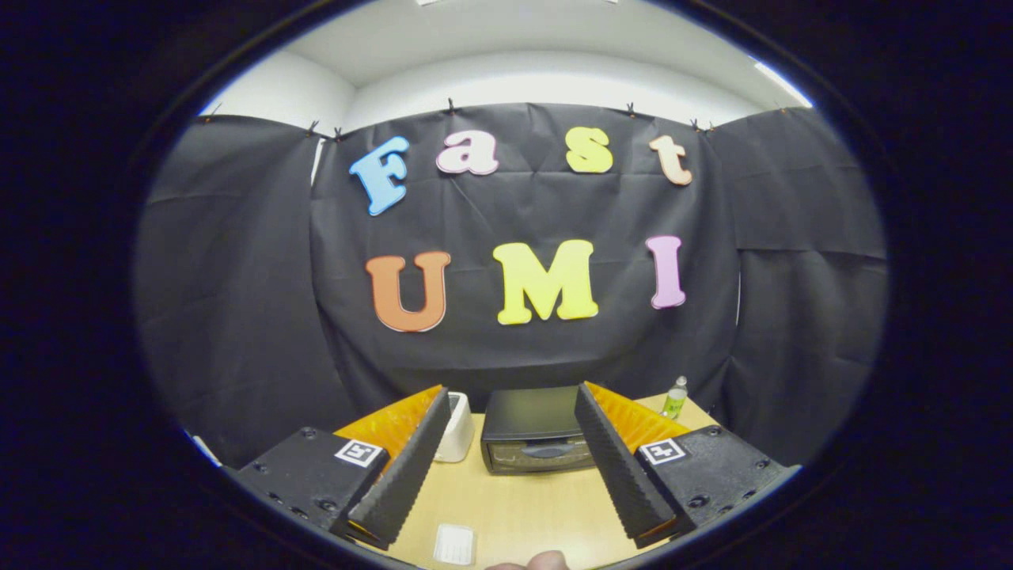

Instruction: Open the toaster oven, put the food inside, and close the toaster oven door.

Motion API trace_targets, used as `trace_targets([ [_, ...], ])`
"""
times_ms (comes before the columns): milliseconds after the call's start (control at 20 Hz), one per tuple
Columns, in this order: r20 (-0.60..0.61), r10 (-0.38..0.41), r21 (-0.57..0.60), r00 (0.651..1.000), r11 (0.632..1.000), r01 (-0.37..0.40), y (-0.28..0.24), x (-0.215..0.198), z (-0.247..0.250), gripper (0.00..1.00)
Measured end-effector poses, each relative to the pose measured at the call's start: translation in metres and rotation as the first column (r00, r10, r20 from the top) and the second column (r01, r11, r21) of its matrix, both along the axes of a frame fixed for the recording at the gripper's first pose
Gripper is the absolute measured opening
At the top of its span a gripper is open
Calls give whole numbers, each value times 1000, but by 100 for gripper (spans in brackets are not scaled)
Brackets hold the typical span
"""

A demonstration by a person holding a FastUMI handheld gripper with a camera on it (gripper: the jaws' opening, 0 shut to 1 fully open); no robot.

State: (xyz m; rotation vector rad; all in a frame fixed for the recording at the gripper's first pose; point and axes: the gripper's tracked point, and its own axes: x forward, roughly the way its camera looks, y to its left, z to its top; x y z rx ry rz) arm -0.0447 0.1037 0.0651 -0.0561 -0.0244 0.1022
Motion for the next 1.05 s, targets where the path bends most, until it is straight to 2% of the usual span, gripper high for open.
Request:
trace_targets([
  [200, 35, 9, -22, 999, 1000, -9, 14, -14, 10, 100],
  [300, 21, 25, -20, 999, 999, -25, 20, -15, -1, 100],
  [550, -1, 11, 4, 1000, 1000, -11, 13, -10, -20, 100],
  [1050, -1, -14, 22, 1000, 1000, 14, -5, -9, -19, 100],
])
